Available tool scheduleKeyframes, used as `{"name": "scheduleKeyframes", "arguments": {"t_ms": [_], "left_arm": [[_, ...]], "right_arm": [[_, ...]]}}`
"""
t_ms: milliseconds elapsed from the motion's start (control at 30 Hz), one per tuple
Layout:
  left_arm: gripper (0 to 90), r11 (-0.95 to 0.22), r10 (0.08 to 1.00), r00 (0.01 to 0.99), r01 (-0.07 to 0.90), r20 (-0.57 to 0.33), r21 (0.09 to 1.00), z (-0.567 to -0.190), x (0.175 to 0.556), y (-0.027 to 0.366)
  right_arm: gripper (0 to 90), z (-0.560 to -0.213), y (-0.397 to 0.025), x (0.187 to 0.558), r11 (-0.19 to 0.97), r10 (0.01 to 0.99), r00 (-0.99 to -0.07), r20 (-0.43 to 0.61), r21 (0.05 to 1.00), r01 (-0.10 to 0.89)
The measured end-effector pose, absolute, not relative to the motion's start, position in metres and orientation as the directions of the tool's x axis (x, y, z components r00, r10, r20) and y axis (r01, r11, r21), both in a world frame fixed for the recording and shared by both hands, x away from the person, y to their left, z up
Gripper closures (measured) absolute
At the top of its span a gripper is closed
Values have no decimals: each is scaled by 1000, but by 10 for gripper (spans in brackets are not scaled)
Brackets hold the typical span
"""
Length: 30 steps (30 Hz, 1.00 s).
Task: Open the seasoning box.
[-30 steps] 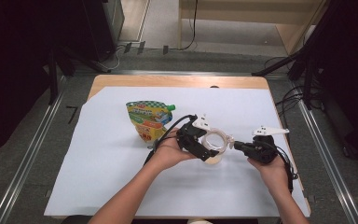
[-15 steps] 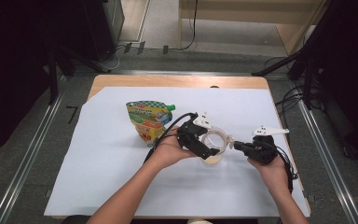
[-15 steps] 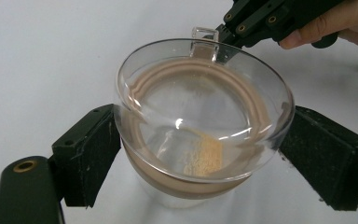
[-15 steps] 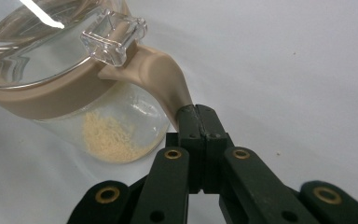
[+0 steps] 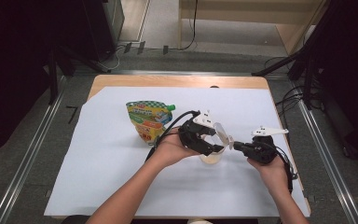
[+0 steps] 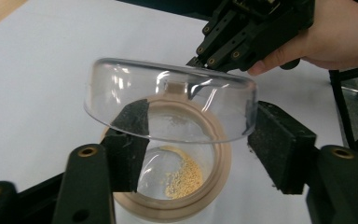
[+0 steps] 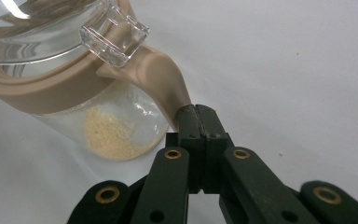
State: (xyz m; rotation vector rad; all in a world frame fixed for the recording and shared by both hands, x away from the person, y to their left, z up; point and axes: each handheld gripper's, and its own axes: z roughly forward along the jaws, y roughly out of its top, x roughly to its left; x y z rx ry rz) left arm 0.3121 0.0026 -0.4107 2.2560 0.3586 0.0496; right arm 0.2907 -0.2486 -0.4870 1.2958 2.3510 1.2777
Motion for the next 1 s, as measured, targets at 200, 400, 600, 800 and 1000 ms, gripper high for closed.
{"name": "scheduleKeyframes", "arguments": {"t_ms": [200,400,600,800,1000], "left_arm": [[531,-620,258,962,235,-88,748,-405,309,-1],[634,-619,253,961,247,-108,746,-401,306,-6],[702,-612,241,961,259,-135,748,-401,306,-9],[760,-599,270,952,284,-145,749,-399,307,-13],[785,-593,260,952,288,-159,752,-398,308,-14]], "right_arm": [[900,-487,-249,291,254,755,-610,241,750,611],[900,-487,-249,291,256,755,-610,240,749,611],[900,-487,-249,291,255,754,-610,242,748,612],[900,-488,-245,290,275,742,-627,237,745,608],[900,-488,-238,289,292,729,-645,230,748,596]]}}
